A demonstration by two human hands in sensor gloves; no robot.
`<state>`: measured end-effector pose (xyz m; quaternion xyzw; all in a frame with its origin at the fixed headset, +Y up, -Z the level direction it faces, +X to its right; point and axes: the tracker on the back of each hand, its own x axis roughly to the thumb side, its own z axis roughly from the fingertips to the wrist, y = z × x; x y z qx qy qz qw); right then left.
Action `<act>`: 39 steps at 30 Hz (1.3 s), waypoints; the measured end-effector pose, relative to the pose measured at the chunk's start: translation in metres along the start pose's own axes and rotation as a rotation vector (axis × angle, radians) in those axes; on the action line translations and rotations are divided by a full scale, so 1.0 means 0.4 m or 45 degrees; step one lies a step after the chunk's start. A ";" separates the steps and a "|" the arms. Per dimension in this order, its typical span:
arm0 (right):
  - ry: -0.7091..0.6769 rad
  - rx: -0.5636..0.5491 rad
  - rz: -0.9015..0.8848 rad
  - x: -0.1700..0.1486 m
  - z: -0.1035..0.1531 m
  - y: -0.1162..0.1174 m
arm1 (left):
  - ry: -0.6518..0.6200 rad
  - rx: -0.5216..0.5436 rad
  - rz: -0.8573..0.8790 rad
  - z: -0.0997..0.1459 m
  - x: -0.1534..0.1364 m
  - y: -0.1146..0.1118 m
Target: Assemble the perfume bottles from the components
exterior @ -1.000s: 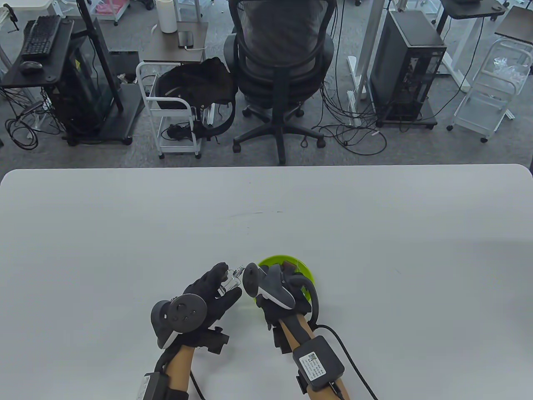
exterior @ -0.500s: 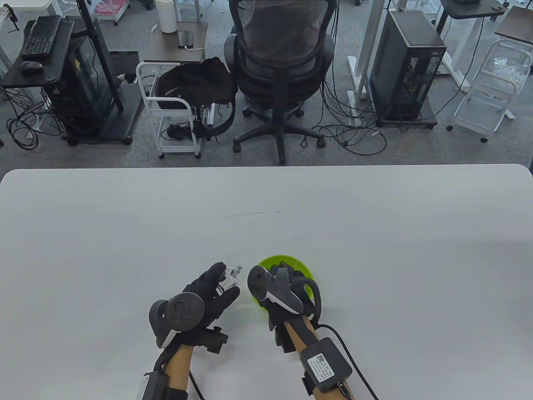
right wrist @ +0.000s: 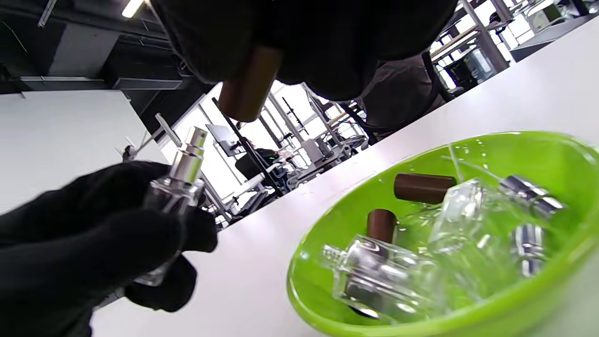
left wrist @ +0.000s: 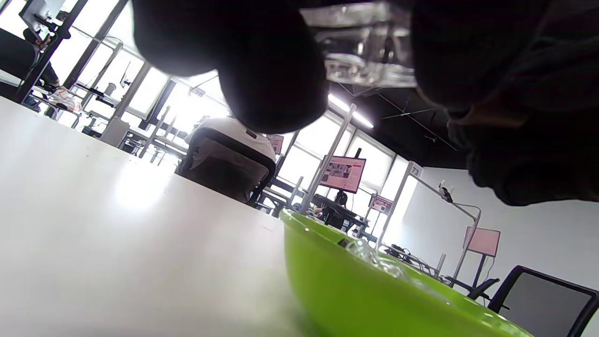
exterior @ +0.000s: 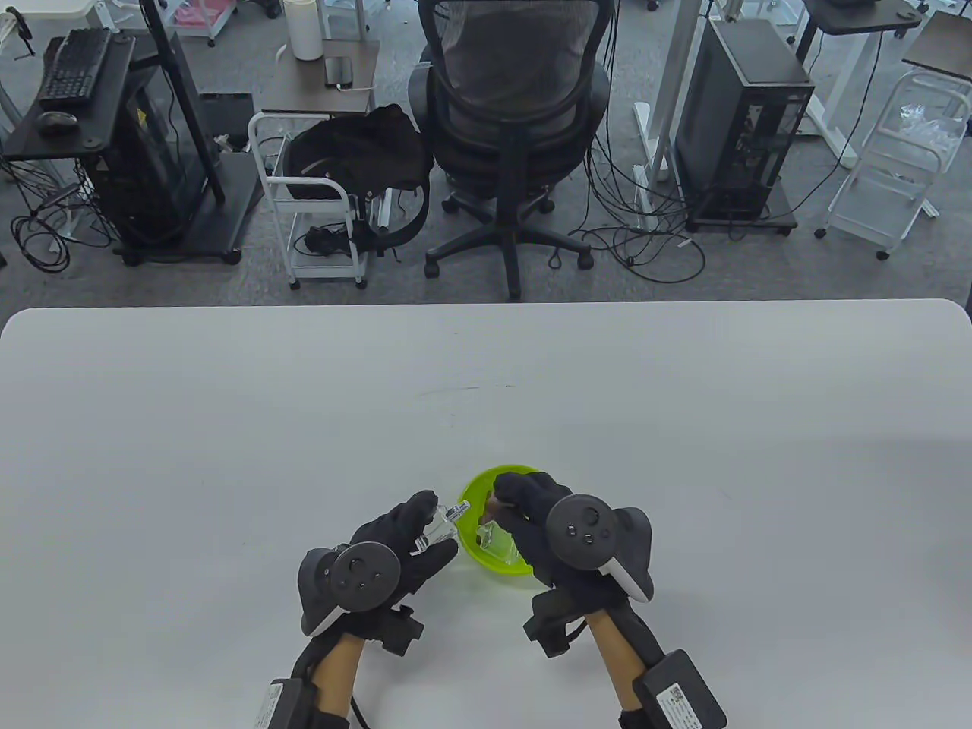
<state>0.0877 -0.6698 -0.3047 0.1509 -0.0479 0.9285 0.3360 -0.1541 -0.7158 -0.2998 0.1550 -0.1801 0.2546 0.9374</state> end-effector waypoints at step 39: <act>-0.135 0.052 0.042 -0.022 0.022 0.044 | -0.248 -0.068 -0.182 0.002 0.111 -0.036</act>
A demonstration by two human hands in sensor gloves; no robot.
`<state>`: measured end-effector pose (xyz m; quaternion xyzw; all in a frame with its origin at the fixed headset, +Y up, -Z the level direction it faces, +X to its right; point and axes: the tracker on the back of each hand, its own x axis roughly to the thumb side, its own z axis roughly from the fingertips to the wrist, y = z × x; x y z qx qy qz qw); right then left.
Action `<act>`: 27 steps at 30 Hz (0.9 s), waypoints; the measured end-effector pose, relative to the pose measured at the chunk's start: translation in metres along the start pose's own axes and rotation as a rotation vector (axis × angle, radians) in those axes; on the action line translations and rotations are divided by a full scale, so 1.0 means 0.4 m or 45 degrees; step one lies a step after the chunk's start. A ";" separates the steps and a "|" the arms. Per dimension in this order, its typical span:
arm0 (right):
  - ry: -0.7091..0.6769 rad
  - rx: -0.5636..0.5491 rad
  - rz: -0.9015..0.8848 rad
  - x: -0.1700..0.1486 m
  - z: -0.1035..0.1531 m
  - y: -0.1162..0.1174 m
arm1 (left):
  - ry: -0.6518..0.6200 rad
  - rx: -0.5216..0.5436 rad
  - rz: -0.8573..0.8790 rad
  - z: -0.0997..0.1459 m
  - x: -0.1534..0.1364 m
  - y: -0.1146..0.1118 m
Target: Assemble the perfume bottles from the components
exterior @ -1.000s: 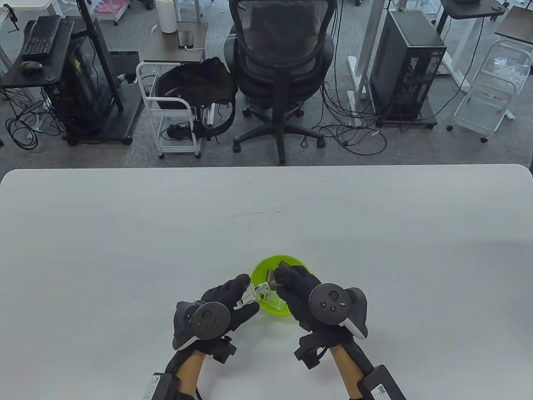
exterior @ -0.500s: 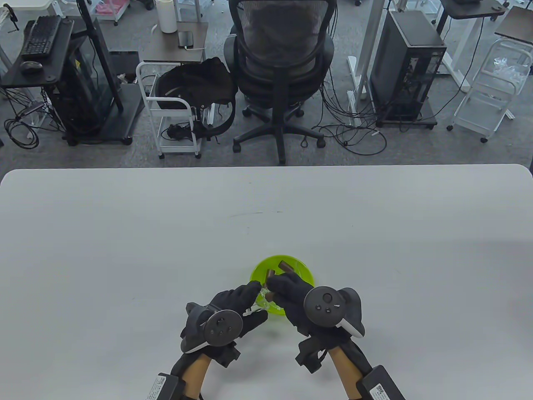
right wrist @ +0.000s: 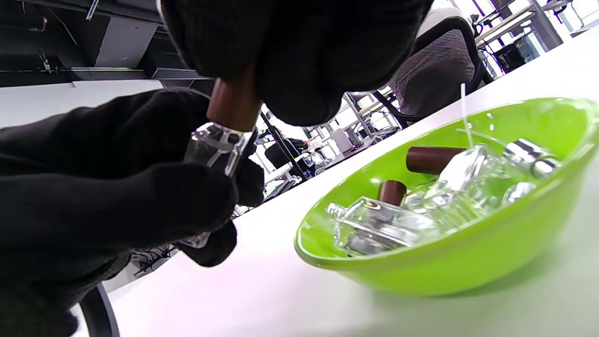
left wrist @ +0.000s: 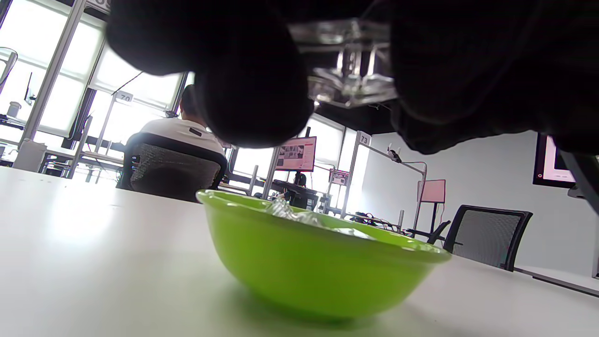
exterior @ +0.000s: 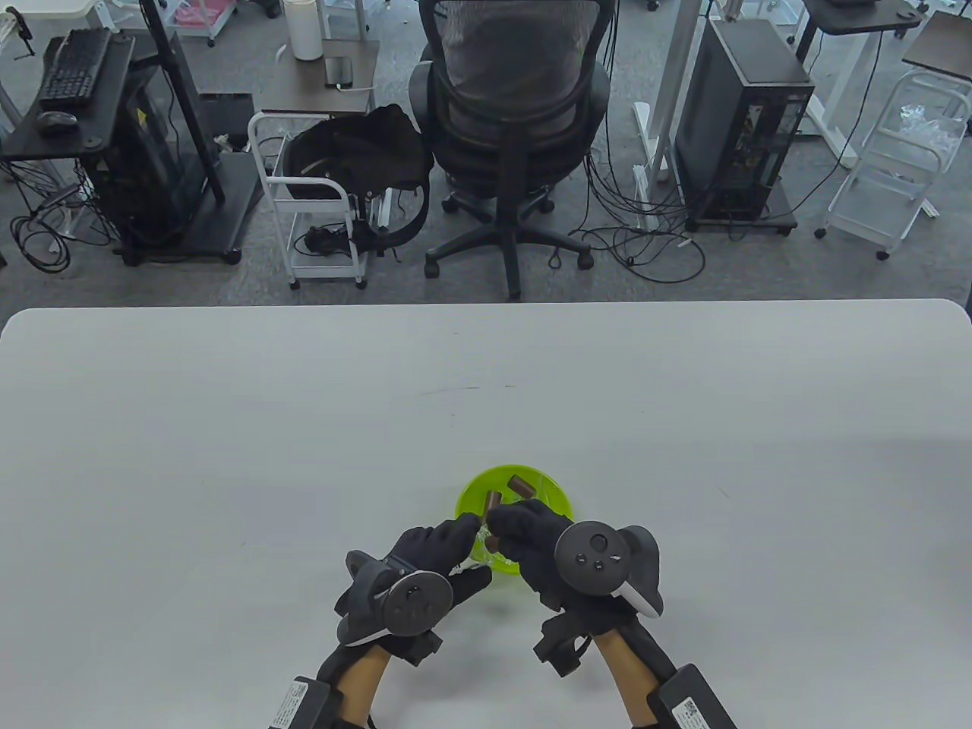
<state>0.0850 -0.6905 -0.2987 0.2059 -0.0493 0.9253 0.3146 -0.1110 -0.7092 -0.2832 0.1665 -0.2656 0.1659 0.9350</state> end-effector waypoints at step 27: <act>0.117 -0.068 0.425 -0.106 0.067 -0.118 | 0.305 0.053 0.107 -0.005 -0.101 0.023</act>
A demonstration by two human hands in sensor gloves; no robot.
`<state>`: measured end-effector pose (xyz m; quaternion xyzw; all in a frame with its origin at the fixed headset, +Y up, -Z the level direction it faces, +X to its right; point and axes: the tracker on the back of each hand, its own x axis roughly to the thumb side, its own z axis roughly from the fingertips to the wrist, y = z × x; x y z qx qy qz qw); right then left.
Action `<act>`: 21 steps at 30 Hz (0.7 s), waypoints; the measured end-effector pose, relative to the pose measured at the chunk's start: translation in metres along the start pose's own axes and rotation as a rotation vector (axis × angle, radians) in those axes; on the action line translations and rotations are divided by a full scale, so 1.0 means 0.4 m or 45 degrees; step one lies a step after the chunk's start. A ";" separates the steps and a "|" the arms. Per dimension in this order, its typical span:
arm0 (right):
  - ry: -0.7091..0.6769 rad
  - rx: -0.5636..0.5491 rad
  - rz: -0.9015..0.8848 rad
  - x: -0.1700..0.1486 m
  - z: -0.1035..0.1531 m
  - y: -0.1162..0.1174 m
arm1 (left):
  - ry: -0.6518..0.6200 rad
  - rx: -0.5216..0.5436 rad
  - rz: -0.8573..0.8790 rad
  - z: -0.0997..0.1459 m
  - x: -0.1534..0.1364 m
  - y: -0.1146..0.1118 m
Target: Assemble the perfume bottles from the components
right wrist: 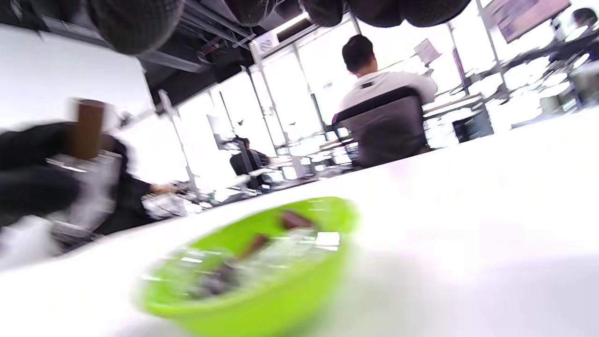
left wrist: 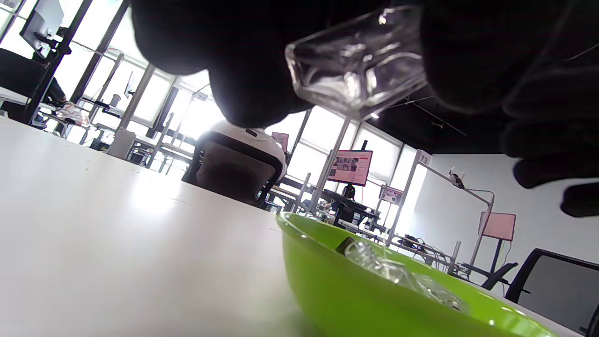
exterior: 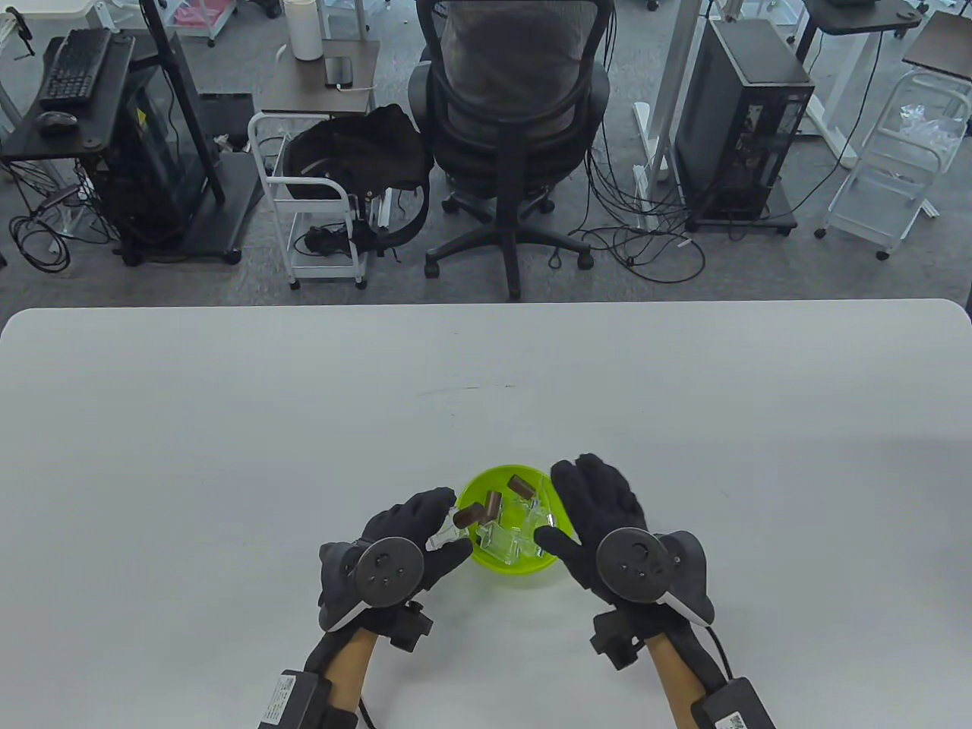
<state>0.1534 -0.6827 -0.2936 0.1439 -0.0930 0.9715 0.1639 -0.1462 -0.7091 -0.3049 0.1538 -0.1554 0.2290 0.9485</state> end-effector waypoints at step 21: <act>0.322 0.179 0.268 -0.228 0.078 0.075 | 0.433 -0.339 -0.069 -0.211 -0.112 -0.063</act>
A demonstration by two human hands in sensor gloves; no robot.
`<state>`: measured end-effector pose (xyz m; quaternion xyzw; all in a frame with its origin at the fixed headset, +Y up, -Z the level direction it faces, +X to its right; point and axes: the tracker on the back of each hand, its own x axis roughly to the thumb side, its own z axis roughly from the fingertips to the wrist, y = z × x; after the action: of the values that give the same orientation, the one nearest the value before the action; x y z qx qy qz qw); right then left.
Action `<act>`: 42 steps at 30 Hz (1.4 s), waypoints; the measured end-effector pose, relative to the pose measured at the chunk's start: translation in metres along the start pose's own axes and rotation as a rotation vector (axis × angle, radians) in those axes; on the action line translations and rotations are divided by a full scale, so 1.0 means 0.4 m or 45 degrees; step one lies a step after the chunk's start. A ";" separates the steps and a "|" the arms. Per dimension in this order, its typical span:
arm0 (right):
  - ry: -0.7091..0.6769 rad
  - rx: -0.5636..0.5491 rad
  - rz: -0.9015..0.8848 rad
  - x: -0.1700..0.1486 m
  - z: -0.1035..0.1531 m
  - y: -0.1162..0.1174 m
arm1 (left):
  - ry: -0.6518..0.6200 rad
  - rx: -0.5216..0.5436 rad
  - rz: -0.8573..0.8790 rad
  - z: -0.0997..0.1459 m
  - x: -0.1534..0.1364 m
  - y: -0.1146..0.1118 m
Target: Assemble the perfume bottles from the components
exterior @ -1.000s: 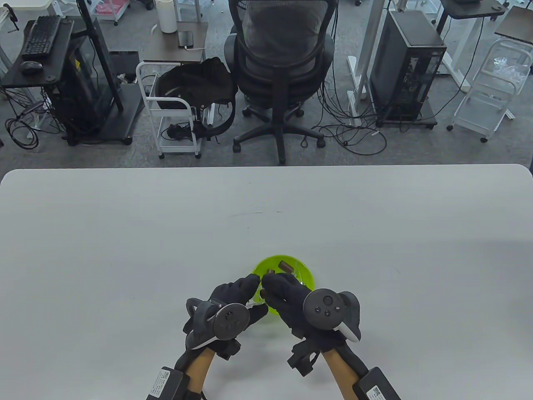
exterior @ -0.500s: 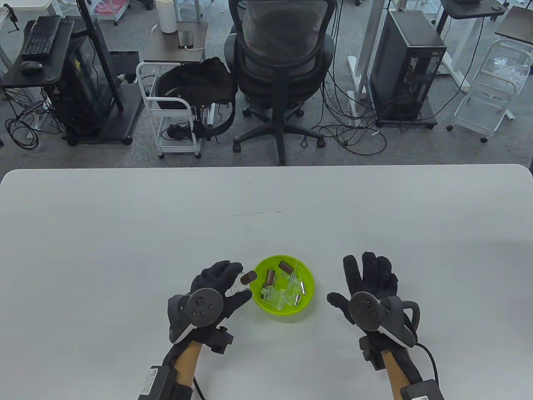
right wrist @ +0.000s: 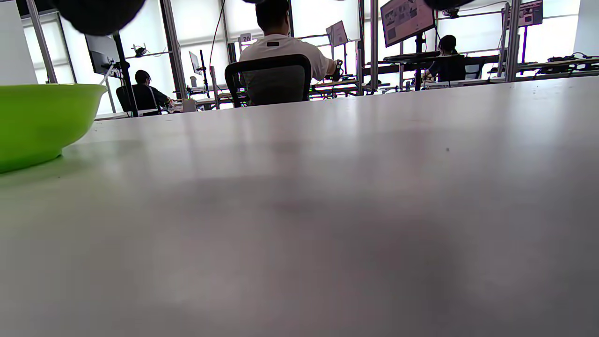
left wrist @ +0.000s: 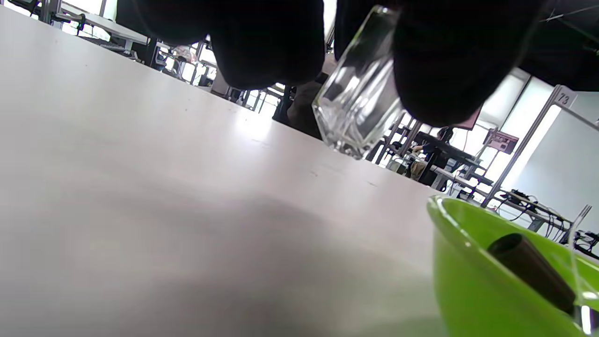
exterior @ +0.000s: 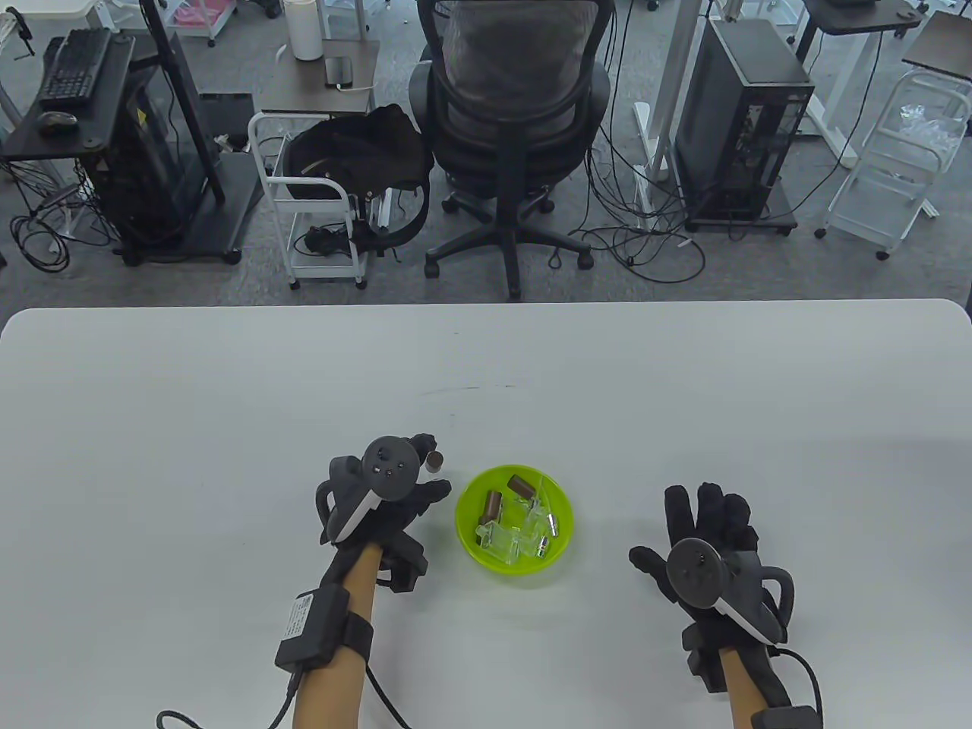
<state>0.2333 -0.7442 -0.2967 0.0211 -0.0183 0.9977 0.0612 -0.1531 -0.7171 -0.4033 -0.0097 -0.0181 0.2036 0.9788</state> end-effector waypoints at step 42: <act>-0.001 0.045 0.003 0.004 -0.001 -0.003 | 0.102 -0.310 -0.019 -0.005 -0.069 0.032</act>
<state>0.2317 -0.7429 -0.2970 0.0225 -0.0007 0.9980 0.0595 -0.1834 -0.7164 -0.4064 -0.1366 -0.0037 0.1919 0.9719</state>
